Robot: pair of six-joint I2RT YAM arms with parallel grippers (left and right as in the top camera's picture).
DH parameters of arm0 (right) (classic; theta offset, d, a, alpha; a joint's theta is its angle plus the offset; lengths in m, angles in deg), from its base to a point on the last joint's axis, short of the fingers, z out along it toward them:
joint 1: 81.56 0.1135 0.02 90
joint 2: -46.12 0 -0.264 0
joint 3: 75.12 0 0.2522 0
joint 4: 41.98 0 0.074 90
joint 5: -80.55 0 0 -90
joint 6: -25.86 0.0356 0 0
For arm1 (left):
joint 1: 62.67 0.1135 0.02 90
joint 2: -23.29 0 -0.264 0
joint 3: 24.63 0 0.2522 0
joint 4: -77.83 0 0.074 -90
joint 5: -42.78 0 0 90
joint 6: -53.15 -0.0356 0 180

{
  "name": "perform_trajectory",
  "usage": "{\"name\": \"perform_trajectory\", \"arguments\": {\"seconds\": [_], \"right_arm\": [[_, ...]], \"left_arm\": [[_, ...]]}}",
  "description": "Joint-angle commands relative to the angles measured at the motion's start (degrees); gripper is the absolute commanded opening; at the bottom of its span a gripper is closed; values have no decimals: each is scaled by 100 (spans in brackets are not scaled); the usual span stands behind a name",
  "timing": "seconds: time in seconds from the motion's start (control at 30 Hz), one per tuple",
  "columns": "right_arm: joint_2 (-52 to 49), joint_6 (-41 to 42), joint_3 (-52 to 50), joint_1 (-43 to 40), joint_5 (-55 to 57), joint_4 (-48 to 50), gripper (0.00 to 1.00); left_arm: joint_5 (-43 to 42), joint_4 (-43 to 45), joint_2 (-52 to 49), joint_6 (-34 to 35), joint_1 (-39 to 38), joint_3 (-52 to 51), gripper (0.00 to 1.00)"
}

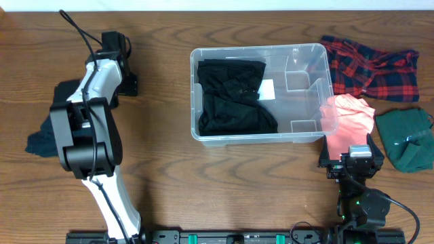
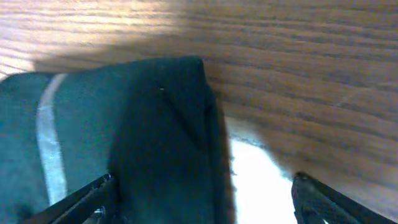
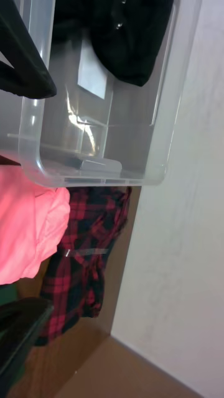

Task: Pack container
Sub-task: 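Grasp the folded black garment with silver stripe using the left gripper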

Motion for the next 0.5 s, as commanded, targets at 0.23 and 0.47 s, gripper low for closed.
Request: {"name": "perform_trajectory", "arguments": {"seconds": [0.23, 0.47], "right_arm": [[28, -55, -4, 70, 13, -26, 99], [28, -55, -4, 70, 13, -26, 99]], "left_arm": [[11, 7, -136, 229, 260, -46, 88], [4, 22, -136, 380, 308, -48, 88]]}}
